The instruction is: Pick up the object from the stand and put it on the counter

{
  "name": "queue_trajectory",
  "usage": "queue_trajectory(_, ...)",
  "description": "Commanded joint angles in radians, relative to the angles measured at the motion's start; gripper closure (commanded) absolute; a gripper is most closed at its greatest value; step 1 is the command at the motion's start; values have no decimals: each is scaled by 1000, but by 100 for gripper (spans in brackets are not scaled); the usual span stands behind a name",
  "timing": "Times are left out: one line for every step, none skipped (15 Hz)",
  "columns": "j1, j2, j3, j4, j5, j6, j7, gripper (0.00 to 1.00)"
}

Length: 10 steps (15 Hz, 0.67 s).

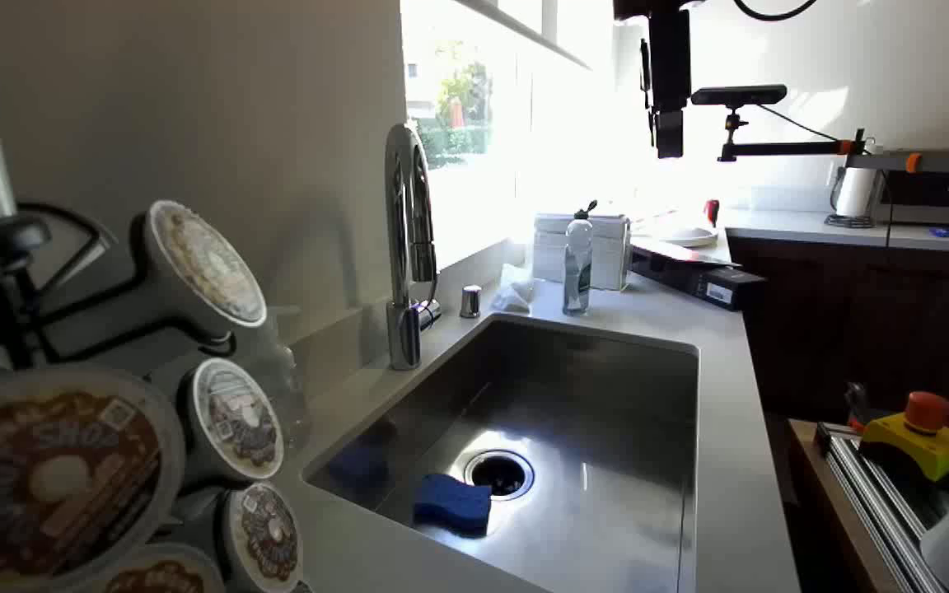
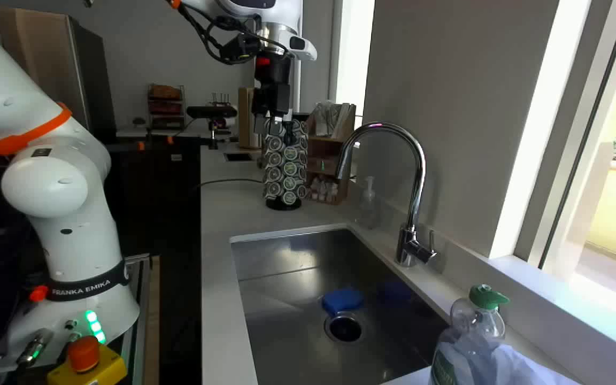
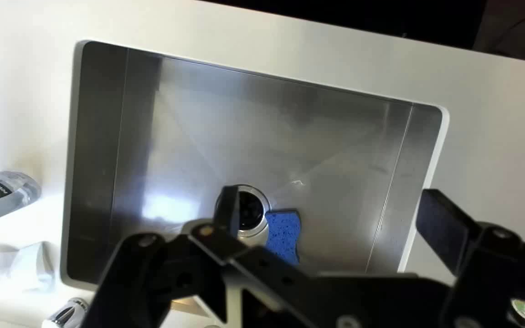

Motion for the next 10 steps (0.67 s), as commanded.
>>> queue_trajectory(8, 1, -6, 3, -2, -3, 3, 0)
queue_trajectory(8, 1, -6, 3, -2, -3, 3, 0)
queue_trajectory(8, 1, -6, 3, -2, -3, 3, 0)
queue_trajectory(8, 1, -6, 3, -2, -3, 3, 0)
queue_trajectory(8, 1, -6, 3, -2, -3, 3, 0)
queue_trajectory(8, 1, -6, 3, -2, -3, 3, 0)
queue_trajectory(8, 1, -6, 3, -2, -3, 3, 0)
queue_trajectory(8, 1, -6, 3, -2, -3, 3, 0)
queue_trajectory(19, 5, -2, 4, 5, 1, -11, 0)
queue_trajectory(36, 12, 10, 6, 14, 8, -19, 0)
